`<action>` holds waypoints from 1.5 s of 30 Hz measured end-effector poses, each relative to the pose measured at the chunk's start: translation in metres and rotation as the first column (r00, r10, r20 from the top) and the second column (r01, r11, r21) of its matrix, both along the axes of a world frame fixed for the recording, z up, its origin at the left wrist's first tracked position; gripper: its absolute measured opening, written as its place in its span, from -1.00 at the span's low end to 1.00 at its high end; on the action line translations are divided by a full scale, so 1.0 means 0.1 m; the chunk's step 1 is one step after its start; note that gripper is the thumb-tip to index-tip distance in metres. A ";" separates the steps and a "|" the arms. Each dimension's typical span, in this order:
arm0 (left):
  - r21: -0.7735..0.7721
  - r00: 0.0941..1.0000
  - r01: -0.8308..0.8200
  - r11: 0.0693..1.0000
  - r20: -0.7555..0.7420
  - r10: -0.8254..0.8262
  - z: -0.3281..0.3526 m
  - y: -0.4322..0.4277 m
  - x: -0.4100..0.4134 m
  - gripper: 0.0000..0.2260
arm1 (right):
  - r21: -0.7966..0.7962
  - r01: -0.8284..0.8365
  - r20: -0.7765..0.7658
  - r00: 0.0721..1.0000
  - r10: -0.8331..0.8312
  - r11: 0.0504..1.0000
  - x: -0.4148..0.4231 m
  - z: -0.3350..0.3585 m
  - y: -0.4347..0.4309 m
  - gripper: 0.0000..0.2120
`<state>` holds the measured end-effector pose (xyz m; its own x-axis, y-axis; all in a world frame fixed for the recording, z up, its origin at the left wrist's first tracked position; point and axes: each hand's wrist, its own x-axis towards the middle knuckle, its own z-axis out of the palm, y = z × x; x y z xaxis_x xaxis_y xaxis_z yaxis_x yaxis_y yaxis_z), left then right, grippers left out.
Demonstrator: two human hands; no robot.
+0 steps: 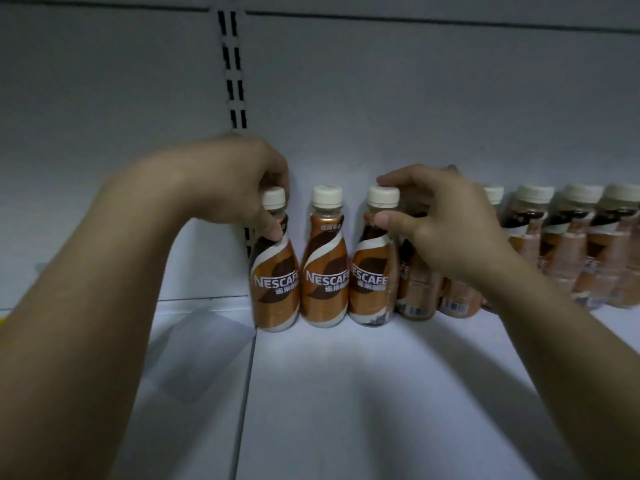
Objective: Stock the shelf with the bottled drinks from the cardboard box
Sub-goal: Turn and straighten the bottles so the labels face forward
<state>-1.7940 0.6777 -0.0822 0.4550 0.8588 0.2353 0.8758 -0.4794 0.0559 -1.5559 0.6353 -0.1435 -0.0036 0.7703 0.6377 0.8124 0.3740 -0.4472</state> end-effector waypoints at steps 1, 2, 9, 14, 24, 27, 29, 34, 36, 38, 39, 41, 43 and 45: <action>0.015 1.000 -0.010 1.000 0.000 0.010 0.00 0.00 0.01 -0.65 | -0.033 -0.030 -0.013 0.999 0.029 0.999 0.02 0.01 0.00 -0.60; 0.017 1.000 -0.017 1.000 0.001 0.017 0.00 0.01 0.01 -0.64 | -0.060 -0.055 -0.018 0.998 0.054 0.997 0.03 0.02 0.00 -0.60; -0.009 0.994 -0.091 0.996 -0.061 0.090 0.01 -0.02 0.10 -0.58 | 0.013 0.008 -0.048 0.999 -0.007 1.000 -0.01 0.09 -0.03 -0.62; 0.085 0.994 -0.101 0.991 -0.034 0.105 0.00 0.01 0.13 -0.61 | -0.007 0.064 -0.085 0.994 -0.064 0.998 -0.07 0.09 0.04 -0.66; 0.078 0.998 -0.065 0.995 -0.010 0.066 0.02 -0.03 0.10 -0.65 | -0.072 -0.063 -0.188 0.981 0.048 0.995 0.03 0.06 0.04 -0.74; 0.046 0.997 -0.079 0.996 -0.010 0.079 0.02 -0.04 0.11 -0.63 | -0.069 -0.070 -0.169 0.984 0.057 0.995 0.03 0.06 0.04 -0.74; 0.034 0.995 -0.099 0.995 -0.029 0.100 0.02 -0.06 0.13 -0.63 | -0.063 -0.066 -0.155 0.986 0.055 0.996 0.03 0.06 0.03 -0.74; 0.121 0.991 -0.137 0.983 0.023 0.135 0.16 -0.21 0.12 -0.55 | -0.063 -0.098 -0.054 0.994 0.095 0.993 0.06 0.14 -0.02 -0.64; 0.310 0.992 -0.099 0.945 0.108 0.068 0.21 -0.30 0.18 -0.54 | -0.015 -0.083 -0.007 0.997 0.083 0.996 0.16 0.28 -0.06 -0.61; 0.401 0.989 -0.014 0.916 0.140 -0.046 0.19 -0.42 0.35 -0.51 | 0.061 -0.015 0.051 0.999 0.012 0.998 0.35 0.40 -0.09 -0.61; 0.403 0.985 0.033 0.915 0.141 -0.097 0.18 -0.47 0.45 -0.49 | 0.108 0.036 0.059 0.997 -0.043 0.994 0.48 0.44 -0.10 -0.62; 0.350 0.980 0.102 0.931 0.127 -0.155 0.14 -0.50 0.69 -0.49 | 0.192 0.144 0.024 0.988 -0.151 0.971 0.72 0.43 -0.09 -0.63; 0.270 0.978 0.145 0.952 0.105 -0.179 0.10 -0.46 0.97 -0.50 | 0.228 0.252 0.030 0.964 -0.265 0.941 0.87 0.31 -0.11 -0.63; 0.201 0.975 0.186 0.962 0.085 -0.206 0.09 -0.38 1.22 -0.47 | 0.262 0.339 0.165 0.907 -0.388 0.904 0.90 0.14 -0.12 -0.62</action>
<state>-1.6724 0.6396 -0.0732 0.5743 0.6897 0.4410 0.7578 -0.6517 0.0324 -1.4657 0.6236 -0.1291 0.0981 0.5819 0.8073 0.9756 0.1039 -0.1934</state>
